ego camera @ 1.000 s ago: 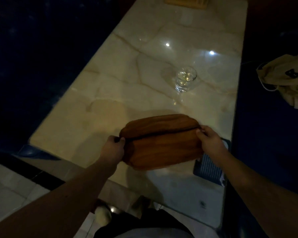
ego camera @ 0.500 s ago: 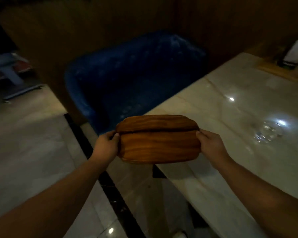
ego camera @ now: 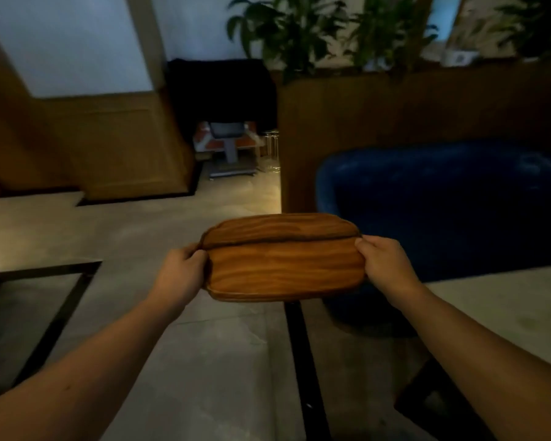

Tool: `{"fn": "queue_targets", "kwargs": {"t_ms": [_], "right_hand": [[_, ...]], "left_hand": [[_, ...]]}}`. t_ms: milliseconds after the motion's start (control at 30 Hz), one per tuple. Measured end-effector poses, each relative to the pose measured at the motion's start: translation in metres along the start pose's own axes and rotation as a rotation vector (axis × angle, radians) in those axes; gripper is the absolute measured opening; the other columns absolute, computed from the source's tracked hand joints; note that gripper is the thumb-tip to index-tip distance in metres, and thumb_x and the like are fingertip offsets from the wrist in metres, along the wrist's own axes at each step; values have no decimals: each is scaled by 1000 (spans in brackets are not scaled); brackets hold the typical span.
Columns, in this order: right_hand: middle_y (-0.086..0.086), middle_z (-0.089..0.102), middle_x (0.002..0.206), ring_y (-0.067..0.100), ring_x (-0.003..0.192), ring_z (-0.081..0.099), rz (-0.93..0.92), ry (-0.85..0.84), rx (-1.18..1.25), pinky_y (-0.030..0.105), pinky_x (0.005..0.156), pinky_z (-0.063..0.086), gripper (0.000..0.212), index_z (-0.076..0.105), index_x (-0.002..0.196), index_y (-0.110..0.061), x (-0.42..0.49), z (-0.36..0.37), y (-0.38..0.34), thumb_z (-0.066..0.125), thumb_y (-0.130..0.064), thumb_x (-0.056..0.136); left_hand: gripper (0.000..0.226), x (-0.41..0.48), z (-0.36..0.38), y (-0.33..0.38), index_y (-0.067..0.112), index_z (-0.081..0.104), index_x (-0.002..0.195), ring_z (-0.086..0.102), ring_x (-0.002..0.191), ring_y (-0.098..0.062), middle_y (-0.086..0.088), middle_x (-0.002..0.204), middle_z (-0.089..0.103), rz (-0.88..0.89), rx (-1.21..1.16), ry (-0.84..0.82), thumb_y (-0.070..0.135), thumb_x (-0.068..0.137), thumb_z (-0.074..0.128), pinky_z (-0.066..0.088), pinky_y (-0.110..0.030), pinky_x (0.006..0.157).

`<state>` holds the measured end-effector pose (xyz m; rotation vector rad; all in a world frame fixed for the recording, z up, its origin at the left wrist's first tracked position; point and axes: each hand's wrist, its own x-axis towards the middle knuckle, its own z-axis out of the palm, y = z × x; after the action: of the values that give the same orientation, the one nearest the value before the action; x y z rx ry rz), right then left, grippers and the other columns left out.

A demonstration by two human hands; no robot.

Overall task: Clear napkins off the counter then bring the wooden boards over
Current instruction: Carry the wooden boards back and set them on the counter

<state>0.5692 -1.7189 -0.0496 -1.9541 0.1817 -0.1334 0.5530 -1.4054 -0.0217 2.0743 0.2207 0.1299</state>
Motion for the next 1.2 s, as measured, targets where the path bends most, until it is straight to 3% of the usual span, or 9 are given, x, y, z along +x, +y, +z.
{"fn": "queue_targets", "kwargs": {"t_ms": [167, 300, 400, 567, 733, 900, 1033, 1200], "right_hand": [[5, 53, 60, 23, 60, 52, -103, -180, -17, 34, 60, 36, 38, 67, 73, 2, 29, 105, -61, 48, -22, 96], [13, 60, 66, 30, 66, 57, -160, -359, -52, 35, 64, 39, 42, 69, 76, 5, 51, 183, -93, 47, -24, 97], [17, 63, 66, 32, 66, 60, -190, -454, -72, 36, 64, 41, 43, 69, 72, 0, 73, 255, -117, 47, -27, 96], [4, 44, 52, 24, 54, 46, -281, -630, -45, 38, 60, 35, 42, 50, 56, -16, 100, 379, -167, 46, -27, 96], [2, 49, 54, 22, 55, 50, -395, -831, 9, 35, 58, 35, 42, 58, 60, -13, 110, 478, -224, 47, -32, 96], [-1, 48, 49, 22, 49, 49, -514, -1074, 65, 36, 54, 37, 38, 60, 65, -13, 83, 575, -278, 52, -34, 95], [-4, 57, 56, 24, 62, 57, -556, -1164, 108, 40, 62, 44, 38, 67, 68, -17, 43, 647, -308, 49, -37, 96], [-6, 58, 50, 21, 61, 58, -587, -1264, 104, 33, 61, 43, 46, 67, 62, -17, -19, 730, -345, 48, -40, 96]], "left_hand": [[29, 0, -98, -35, 3, 61, 71, 52, 51, -16, -9, 59, 53, -55, -86, 166, 3, 91, 39, 42, -31, 50], [27, 1, -157, -62, 1, 66, 90, 56, 58, -18, -14, 69, 58, -120, -95, 286, 8, 93, 40, 46, -28, 52], [29, 12, -200, -83, 6, 69, 86, 56, 48, -8, -7, 62, 59, -175, -75, 408, 8, 93, 41, 44, -20, 44], [28, 37, -273, -118, 8, 70, 76, 55, 53, -24, -12, 60, 58, -298, -103, 636, 10, 87, 44, 45, -35, 53], [26, 50, -335, -140, 10, 70, 78, 53, 55, -22, -12, 63, 61, -404, -45, 889, 11, 90, 47, 41, -30, 50], [25, 29, -396, -170, 0, 67, 75, 52, 61, -26, -15, 67, 57, -469, -109, 1193, 14, 89, 51, 41, -37, 59], [30, -3, -435, -194, -4, 66, 84, 50, 60, -26, -14, 66, 54, -498, -159, 1301, 20, 91, 51, 40, -38, 59], [24, -45, -488, -225, 16, 71, 80, 54, 61, -25, -10, 68, 61, -542, -178, 1394, 18, 93, 51, 44, -39, 64]]}}
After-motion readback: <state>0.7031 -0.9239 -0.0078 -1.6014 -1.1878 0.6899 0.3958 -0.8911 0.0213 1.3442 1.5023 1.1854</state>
